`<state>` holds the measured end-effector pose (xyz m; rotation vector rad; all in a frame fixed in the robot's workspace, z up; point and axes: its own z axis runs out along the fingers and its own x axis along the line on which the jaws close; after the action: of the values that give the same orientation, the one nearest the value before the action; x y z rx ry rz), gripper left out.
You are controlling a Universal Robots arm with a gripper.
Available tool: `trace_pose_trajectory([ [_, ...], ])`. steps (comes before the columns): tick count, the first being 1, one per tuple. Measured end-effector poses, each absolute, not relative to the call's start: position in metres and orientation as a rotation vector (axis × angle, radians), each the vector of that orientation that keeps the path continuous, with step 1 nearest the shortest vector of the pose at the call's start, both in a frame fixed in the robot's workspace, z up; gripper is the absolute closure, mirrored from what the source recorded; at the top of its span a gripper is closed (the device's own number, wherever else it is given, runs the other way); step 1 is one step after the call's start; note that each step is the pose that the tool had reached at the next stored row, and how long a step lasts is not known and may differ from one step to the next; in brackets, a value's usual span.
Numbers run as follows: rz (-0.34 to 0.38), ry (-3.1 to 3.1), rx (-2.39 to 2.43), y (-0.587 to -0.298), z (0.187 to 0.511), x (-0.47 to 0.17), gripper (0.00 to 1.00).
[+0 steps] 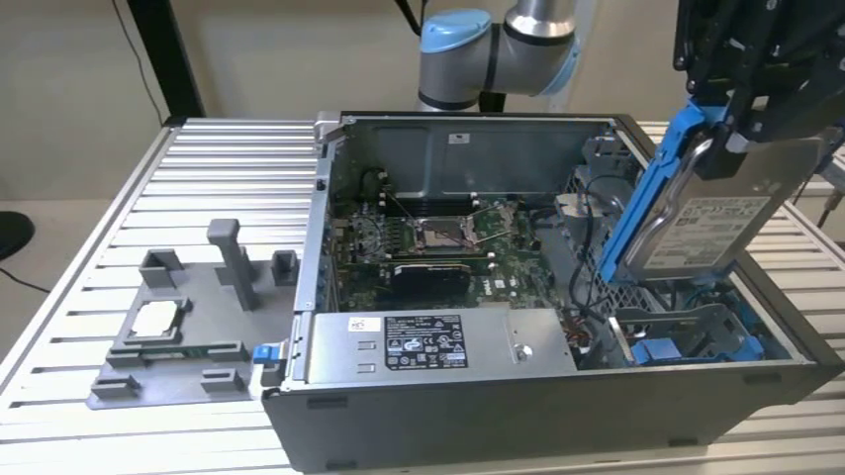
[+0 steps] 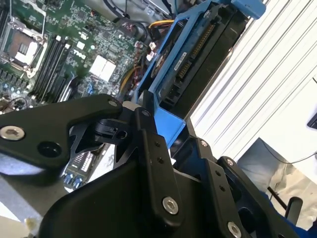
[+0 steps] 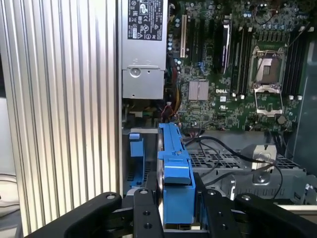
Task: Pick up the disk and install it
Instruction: 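Pick up the disk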
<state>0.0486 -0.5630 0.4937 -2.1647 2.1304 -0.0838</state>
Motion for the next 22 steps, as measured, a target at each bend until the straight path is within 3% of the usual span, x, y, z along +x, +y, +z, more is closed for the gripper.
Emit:
trace_pose_trajectory([
  [14,-0.083,2.131,-2.165,-0.589,0.469,0.074,1.0],
  [22,-0.082,2.134,-2.16,-0.588,0.462,0.074,1.0],
])
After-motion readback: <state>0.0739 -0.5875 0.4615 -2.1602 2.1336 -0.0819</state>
